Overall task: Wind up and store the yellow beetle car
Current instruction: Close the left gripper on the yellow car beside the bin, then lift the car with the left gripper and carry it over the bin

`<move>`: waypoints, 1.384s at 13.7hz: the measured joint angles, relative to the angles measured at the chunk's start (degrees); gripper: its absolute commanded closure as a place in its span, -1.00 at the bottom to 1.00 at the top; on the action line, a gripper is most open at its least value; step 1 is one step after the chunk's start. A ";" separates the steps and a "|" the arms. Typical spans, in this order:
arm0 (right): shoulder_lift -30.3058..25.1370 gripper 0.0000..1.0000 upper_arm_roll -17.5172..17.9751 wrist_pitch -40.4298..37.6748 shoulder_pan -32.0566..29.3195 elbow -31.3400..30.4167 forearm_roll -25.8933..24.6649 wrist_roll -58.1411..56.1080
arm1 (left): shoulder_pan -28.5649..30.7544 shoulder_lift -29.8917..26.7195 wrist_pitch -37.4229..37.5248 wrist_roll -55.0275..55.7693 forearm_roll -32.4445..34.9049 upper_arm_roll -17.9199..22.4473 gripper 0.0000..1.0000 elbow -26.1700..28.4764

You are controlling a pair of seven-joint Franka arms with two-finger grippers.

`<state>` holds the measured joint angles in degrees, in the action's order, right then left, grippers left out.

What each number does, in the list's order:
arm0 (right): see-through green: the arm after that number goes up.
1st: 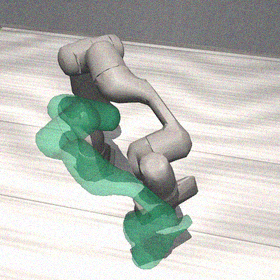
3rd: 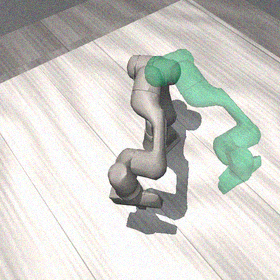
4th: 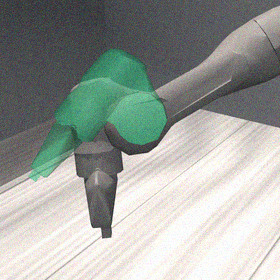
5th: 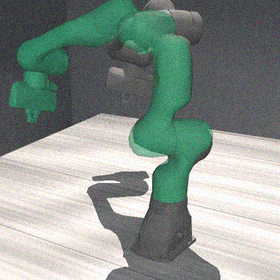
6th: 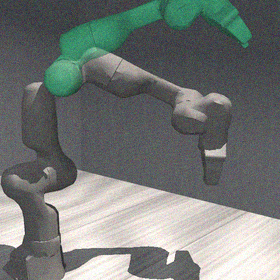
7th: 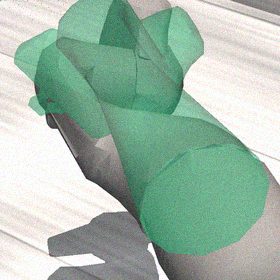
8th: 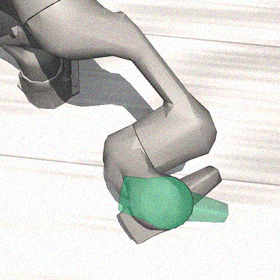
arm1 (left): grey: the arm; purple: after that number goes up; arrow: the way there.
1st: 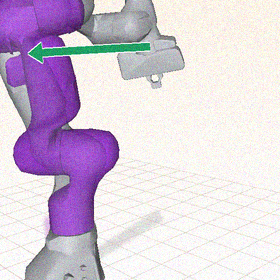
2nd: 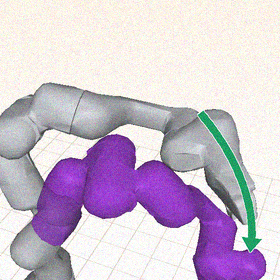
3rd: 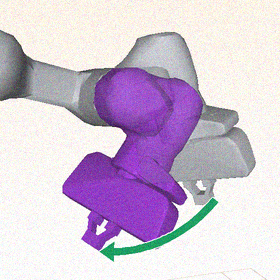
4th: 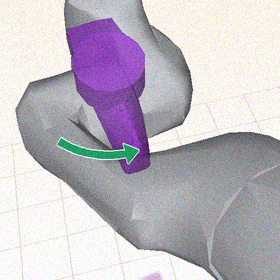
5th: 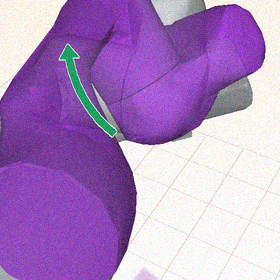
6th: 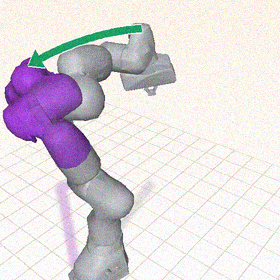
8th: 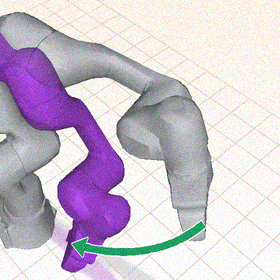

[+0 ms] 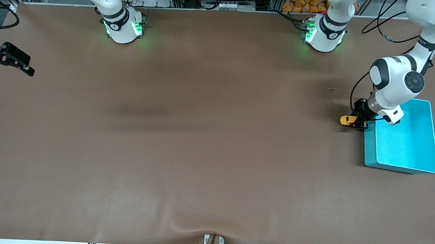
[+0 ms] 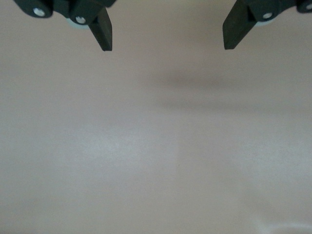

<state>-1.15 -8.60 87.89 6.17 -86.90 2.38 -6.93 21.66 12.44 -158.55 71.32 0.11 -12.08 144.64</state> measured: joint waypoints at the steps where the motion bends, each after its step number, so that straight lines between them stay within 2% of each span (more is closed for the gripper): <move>1: 0.00 -1.00 -0.15 -0.07 0.00 0.00 -0.04 0.06 | -1.04 -0.54 0.03 0.00 0.00 -0.23 1.00 -0.03; 4: 0.00 -1.00 -0.60 -1.11 -0.92 0.13 -0.19 0.19 | -4.06 -2.89 1.50 -0.04 0.54 -0.69 1.00 -0.30; 9: 0.00 -1.00 -0.79 -1.28 -1.67 0.55 -0.19 0.18 | -4.52 -6.52 9.68 -1.75 10.60 -1.46 1.00 -3.90; 14: 0.00 -1.00 -0.79 -1.31 -1.69 0.61 -0.19 0.18 | -3.27 -6.55 16.04 -14.86 11.61 -1.34 1.00 -10.58; 19: 0.00 -1.00 -0.82 -1.36 -1.78 0.67 -0.21 0.18 | 0.45 -6.56 26.43 -30.30 11.65 -1.00 1.00 -19.52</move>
<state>-1.15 -9.42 86.53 4.39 -86.22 2.17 -6.75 22.10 5.88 -132.13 41.02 11.76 -13.07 125.12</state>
